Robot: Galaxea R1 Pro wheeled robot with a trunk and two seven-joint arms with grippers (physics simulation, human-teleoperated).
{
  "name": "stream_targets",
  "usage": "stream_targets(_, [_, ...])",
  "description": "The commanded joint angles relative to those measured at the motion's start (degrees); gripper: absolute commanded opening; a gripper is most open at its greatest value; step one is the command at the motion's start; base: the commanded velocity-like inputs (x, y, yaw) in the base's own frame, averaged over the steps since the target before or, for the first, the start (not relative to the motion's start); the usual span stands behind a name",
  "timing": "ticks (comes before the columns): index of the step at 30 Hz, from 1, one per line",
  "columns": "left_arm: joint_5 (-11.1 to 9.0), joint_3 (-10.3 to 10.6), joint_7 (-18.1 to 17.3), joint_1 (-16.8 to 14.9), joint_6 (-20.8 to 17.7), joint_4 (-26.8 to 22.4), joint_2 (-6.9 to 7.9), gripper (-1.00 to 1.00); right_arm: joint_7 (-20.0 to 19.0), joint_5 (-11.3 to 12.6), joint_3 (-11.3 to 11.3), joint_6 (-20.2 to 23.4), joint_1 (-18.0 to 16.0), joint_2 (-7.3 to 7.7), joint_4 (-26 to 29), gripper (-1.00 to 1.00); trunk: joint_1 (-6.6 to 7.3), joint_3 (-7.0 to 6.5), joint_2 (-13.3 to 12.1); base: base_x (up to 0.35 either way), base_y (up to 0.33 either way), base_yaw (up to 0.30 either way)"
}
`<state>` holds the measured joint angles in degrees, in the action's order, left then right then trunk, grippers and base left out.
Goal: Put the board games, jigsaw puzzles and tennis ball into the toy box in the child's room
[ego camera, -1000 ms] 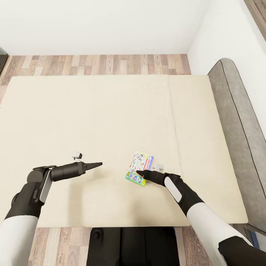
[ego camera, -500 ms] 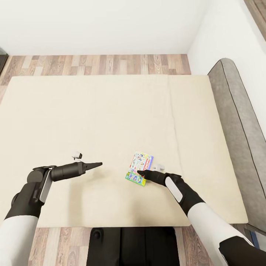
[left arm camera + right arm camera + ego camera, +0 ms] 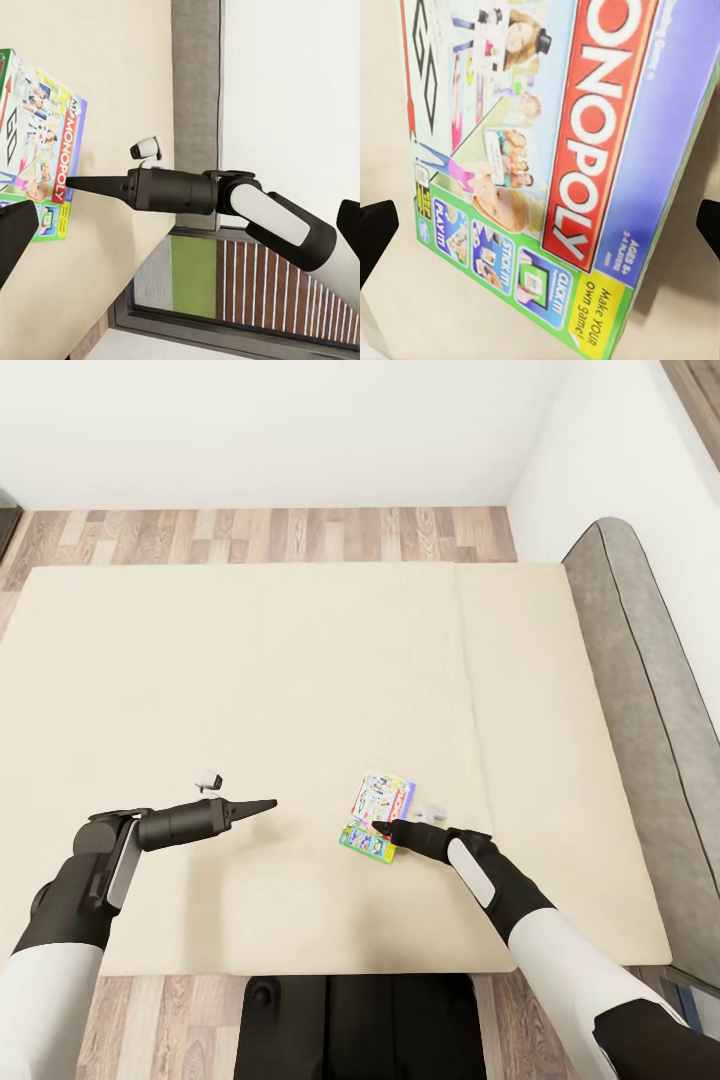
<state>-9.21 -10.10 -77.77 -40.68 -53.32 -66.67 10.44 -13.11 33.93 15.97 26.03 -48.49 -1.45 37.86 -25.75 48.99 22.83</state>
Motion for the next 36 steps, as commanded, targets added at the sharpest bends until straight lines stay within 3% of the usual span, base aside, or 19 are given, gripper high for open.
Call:
stream_targets(1, [-0.12, 0.0, -0.1, -0.01, -0.56, 0.0, 0.01, 1.0, -0.03, 0.17, 0.01, 0.21, -0.02, 0.03, 0.02, 1.0, -0.03, 0.06, 0.09, 0.0, 0.0, 0.0])
stream_targets(26, [-0.17, -0.09, -0.23, -0.01, -0.56, 0.0, 0.18, 1.0, 0.66, 0.09, -0.41, 0.26, -0.42, -0.11, 0.01, 1.0, -0.03, 0.06, 0.09, 0.0, 0.0, 0.0])
stream_targets(36, [-0.2, -0.18, -0.26, -0.01, -0.56, 0.0, 0.41, 1.0, 1.04, 0.23, -0.45, 0.6, -4.5, -0.47, -0.22, 1.0, -0.03, 0.06, 0.09, 0.0, 0.0, 0.0])
